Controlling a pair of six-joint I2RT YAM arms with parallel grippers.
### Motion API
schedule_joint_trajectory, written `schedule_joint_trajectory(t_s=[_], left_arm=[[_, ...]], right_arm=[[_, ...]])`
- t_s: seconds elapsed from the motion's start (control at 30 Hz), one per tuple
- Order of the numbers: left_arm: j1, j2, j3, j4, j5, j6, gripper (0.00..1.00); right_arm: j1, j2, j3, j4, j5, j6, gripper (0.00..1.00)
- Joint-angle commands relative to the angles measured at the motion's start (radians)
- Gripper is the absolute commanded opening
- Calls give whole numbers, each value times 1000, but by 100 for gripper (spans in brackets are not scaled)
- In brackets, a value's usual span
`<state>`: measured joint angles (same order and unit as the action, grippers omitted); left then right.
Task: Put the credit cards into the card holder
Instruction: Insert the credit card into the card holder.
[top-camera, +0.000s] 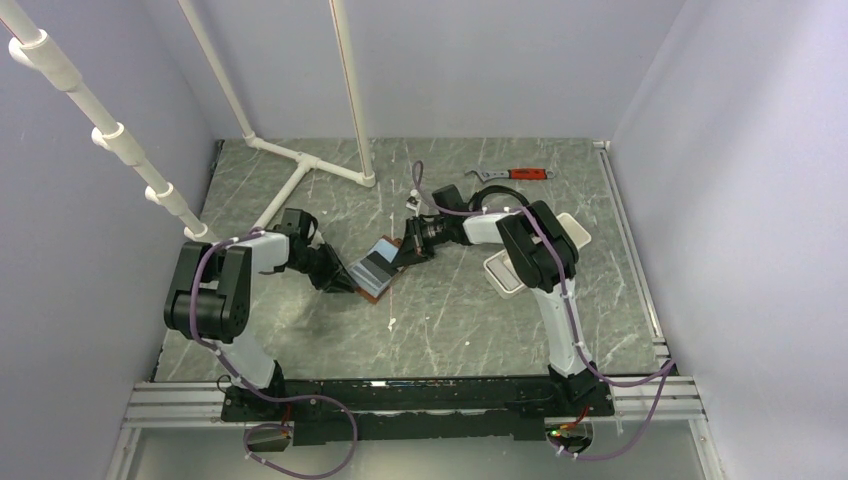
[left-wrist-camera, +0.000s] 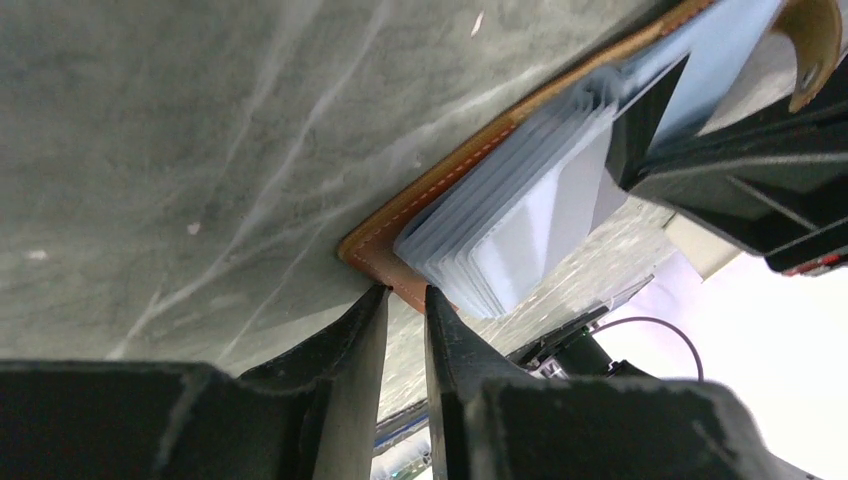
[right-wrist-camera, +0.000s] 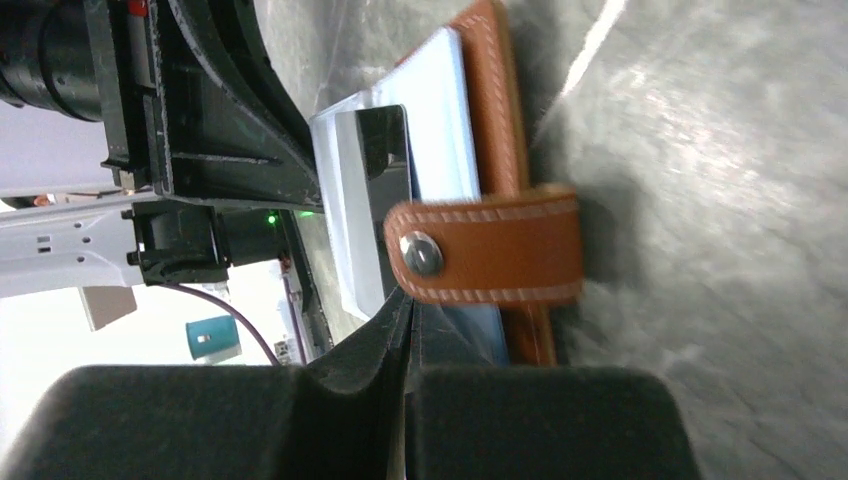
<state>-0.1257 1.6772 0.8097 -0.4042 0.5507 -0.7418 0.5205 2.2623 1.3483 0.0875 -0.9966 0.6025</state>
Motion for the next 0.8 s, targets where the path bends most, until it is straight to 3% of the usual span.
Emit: schedule_joint_trajectory(t_s=[0.0,0.23,0.37,0.57,0.63,0.77], left_arm=[[6,38,52,3,-58,26,26],[15,59,91,-12,-89,49,26],[35,69,104,-21,-99,57,25],[98,-7,85,-86,-166,96,28],[115,-55,71,-129,-183,101,34],[123,-161,61,-196,-209,102,51]], right_arm=[[26,-27,59,-48,-1,-66,0],[59,-32,66,-46,27,-35,0],[84,-46,-6,116,55,105,0],[122,-106,-73,213,147,228,0],[134,-152,-82,172,210,237,12],[148,-255,15,-160,397,98,32]])
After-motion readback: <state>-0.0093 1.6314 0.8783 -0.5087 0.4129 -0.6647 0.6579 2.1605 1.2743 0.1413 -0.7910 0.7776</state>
